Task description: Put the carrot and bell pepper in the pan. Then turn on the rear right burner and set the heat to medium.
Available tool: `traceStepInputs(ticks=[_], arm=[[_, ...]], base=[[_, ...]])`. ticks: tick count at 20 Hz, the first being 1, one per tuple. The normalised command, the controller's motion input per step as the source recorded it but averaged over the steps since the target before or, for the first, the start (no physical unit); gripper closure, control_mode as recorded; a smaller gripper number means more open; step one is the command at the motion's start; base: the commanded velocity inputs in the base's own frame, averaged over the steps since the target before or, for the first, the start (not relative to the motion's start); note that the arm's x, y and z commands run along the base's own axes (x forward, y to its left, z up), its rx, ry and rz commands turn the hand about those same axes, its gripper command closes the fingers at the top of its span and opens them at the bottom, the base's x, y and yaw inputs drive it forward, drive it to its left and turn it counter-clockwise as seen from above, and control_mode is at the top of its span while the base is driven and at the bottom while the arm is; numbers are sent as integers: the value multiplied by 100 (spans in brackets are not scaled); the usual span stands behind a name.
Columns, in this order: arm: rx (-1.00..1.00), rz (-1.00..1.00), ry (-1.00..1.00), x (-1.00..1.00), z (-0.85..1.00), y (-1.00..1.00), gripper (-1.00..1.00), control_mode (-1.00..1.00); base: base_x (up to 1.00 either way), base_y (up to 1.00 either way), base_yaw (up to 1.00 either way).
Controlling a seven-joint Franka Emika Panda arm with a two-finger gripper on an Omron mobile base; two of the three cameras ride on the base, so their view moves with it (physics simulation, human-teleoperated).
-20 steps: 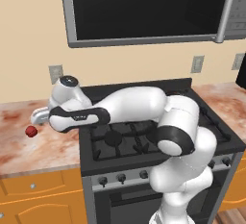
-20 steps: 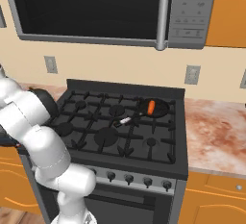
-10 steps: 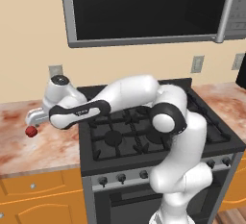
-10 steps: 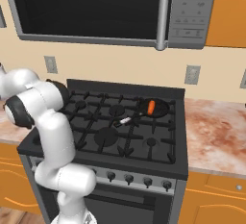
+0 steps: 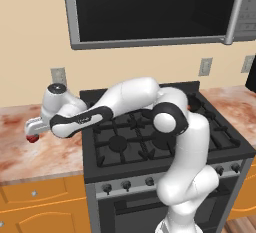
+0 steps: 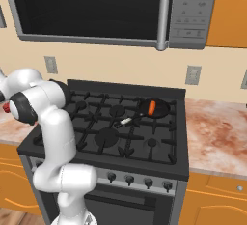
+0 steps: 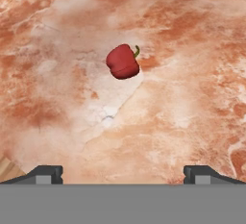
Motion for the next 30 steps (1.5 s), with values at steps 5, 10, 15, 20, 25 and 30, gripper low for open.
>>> traceStepInputs(ticks=[5,10,15,20,25,30], arm=[[0,0,0,13,-3,11,-100,-100],[0,0,0,50,-13,16,-100,-100],[0,0,0,52,-8,26,-100,-100],[0,0,0,29,0,34,-100,-100],[0,0,0,32,-10,26,-100,-100],[0,0,0,13,-26,11,-100,-100]], base=[[0,0,0],[0,0,0],[0,0,0],[0,0,0],[0,0,0],[0,0,0]])
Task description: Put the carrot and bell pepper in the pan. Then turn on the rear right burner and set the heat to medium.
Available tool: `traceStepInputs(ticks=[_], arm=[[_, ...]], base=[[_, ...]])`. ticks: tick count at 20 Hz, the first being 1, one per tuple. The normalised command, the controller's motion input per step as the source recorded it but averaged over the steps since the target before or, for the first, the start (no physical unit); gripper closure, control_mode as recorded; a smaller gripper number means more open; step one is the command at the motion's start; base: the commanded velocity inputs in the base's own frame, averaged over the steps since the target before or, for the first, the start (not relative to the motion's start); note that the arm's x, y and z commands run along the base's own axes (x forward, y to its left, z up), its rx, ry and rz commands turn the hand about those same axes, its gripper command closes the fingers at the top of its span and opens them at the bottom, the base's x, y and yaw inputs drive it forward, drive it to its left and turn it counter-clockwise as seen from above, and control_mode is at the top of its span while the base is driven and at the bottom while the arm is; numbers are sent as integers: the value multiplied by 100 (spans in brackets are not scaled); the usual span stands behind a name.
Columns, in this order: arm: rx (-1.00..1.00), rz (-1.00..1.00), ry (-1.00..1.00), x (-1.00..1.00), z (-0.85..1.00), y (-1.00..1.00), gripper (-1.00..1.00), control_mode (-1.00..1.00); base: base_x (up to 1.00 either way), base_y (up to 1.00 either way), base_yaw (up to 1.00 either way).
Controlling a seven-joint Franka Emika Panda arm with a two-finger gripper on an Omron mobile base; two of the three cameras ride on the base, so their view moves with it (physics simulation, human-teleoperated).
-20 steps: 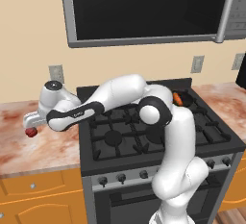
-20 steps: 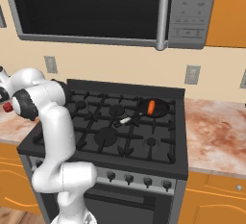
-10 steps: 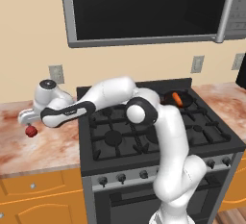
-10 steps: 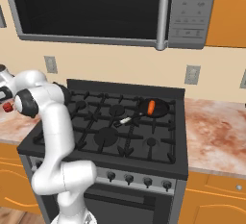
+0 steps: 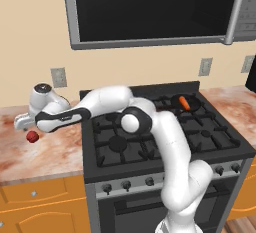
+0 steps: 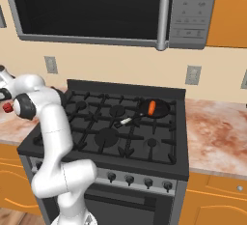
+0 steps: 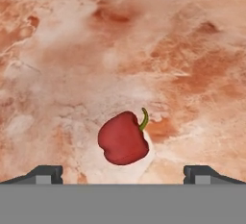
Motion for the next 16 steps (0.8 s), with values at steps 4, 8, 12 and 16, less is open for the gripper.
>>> traceStepInputs(ticks=[4,8,12,16], arm=[[0,0,1,1,-33,5,-100,-100],[0,0,1,0,-34,3,-100,-100],[0,0,0,0,-31,5,-100,-100],[0,0,0,7,-21,1,-100,-100]], base=[[0,0,0],[0,0,0],[0,0,0],[0,0,0]])
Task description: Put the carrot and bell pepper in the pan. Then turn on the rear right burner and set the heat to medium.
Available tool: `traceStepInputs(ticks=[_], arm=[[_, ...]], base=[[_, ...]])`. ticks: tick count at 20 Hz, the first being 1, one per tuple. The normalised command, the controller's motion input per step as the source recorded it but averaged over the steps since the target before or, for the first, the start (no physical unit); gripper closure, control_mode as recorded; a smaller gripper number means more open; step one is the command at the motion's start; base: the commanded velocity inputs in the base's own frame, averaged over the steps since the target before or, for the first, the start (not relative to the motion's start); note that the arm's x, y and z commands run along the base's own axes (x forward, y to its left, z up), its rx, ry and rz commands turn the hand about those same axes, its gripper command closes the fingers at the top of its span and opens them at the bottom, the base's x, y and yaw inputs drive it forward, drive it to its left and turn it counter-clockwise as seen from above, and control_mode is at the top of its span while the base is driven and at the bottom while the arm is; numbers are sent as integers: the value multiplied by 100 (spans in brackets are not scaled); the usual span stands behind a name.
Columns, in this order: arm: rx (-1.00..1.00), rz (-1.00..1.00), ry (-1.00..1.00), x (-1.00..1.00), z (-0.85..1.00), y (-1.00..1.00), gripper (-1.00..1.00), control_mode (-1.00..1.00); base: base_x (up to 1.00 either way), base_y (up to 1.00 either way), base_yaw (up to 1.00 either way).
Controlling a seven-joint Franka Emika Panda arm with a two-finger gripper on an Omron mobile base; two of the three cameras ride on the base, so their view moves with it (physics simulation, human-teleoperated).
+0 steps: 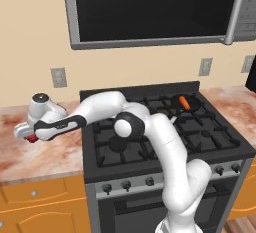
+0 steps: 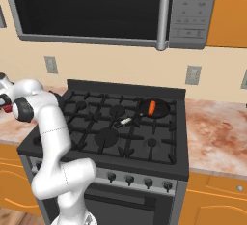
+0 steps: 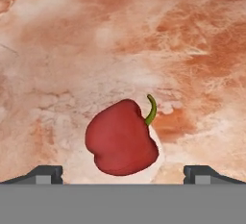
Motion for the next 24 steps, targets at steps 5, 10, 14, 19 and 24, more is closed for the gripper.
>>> traceStepInputs(ticks=[5,10,14,19,24], arm=[[0,0,0,21,-5,5,-100,-100],[0,0,0,21,0,15,-100,-100],[0,0,1,5,-9,20,-100,-100],[0,0,4,0,-29,15,-100,-100],[0,0,7,6,-18,2,-100,-100]], base=[[0,0,0],[0,0,0],[0,0,0],[0,0,0],[0,0,0]])
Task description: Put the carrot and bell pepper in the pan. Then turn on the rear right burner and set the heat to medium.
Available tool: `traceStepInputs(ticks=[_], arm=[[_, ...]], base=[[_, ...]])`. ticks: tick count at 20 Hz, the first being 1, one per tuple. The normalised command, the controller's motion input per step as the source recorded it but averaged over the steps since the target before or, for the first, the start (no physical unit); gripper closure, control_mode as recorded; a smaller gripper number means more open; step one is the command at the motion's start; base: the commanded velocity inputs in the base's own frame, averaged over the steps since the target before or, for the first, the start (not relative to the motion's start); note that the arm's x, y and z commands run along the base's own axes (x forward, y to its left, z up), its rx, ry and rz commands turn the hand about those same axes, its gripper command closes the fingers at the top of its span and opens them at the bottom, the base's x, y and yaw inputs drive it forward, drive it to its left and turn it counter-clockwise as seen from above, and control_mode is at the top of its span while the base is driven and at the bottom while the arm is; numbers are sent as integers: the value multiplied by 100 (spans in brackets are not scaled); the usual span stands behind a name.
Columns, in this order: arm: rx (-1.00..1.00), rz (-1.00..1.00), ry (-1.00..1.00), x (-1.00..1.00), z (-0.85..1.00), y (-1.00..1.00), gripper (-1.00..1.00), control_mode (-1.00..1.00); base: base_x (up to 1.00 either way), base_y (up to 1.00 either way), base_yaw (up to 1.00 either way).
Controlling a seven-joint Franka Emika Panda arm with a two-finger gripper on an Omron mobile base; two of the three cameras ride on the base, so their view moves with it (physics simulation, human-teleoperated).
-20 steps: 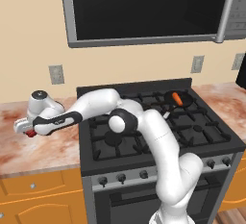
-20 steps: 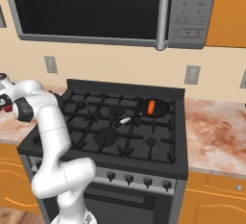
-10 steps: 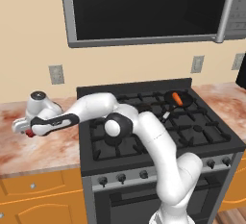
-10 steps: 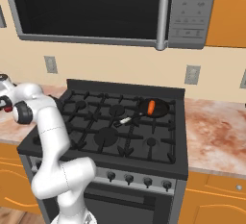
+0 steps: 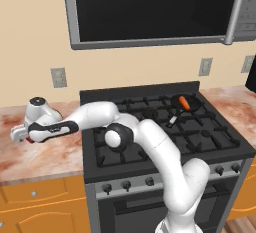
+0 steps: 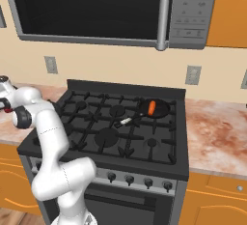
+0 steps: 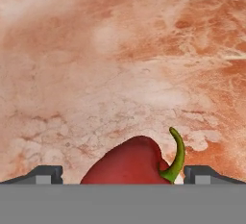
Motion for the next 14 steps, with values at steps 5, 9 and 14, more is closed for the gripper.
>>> traceStepInputs(ticks=[5,9,14], arm=[[0,0,0,0,0,0,100,-100],[0,0,0,0,0,0,100,-100],[0,0,0,0,0,0,100,-100]], base=[[0,0,0],[0,0,0],[0,0,0]])
